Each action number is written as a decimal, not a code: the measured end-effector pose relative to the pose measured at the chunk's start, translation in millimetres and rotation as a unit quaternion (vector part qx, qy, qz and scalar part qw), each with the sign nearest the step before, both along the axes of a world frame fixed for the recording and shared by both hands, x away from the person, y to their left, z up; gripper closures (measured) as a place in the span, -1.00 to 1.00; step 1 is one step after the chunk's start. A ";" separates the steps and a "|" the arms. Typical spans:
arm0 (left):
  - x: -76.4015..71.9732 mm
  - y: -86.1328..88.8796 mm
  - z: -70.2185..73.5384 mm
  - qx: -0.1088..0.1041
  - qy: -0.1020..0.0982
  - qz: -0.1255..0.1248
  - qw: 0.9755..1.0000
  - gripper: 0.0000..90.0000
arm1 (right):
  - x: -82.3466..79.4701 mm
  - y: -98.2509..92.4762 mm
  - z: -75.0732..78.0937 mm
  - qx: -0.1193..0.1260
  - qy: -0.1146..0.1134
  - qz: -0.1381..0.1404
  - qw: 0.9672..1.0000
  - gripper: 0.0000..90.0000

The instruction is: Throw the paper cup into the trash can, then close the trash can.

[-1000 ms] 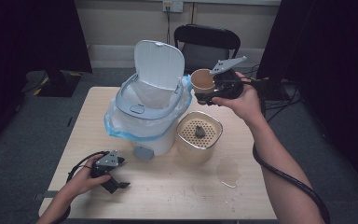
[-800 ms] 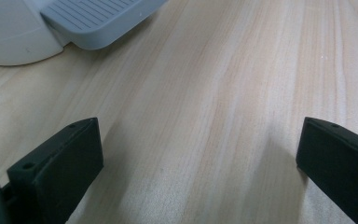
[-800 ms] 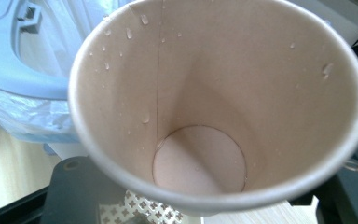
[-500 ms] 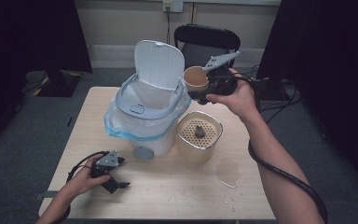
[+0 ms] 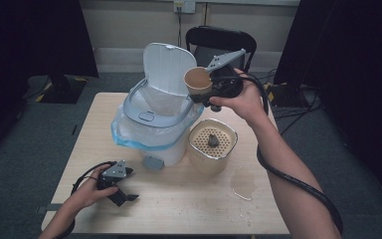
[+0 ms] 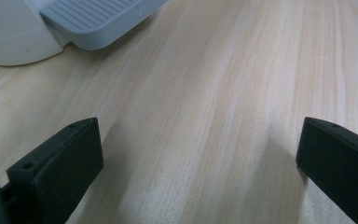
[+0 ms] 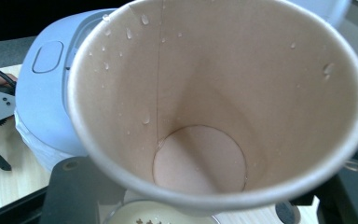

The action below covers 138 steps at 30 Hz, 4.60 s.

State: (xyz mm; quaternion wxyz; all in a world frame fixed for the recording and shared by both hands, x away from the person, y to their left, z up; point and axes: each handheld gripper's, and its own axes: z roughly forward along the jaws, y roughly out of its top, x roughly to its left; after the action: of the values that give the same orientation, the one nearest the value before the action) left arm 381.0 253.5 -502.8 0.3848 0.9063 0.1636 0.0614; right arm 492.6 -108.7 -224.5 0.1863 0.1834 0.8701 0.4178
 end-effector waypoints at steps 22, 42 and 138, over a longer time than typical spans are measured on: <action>0.0 0.1 0.0 0.002 0.001 -0.001 1.000 -1.00 | 3.5 57.9 -12.0 0.009 0.012 0.043 0.999 -0.30; 0.1 0.0 0.0 0.000 0.000 -0.001 1.000 -1.00 | 7.8 65.0 -24.2 0.030 0.022 0.041 0.998 -0.53; -2.1 1.2 -0.3 -0.001 0.000 -0.005 1.000 -1.00 | -11.6 40.2 -5.7 0.024 0.062 0.102 0.993 -0.43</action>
State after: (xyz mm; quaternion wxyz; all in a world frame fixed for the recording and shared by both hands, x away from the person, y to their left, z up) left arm 379.0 254.7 -503.1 0.3860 0.9068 0.1590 0.0594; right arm 480.9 -68.4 -230.2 0.0841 0.1235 0.8840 0.4430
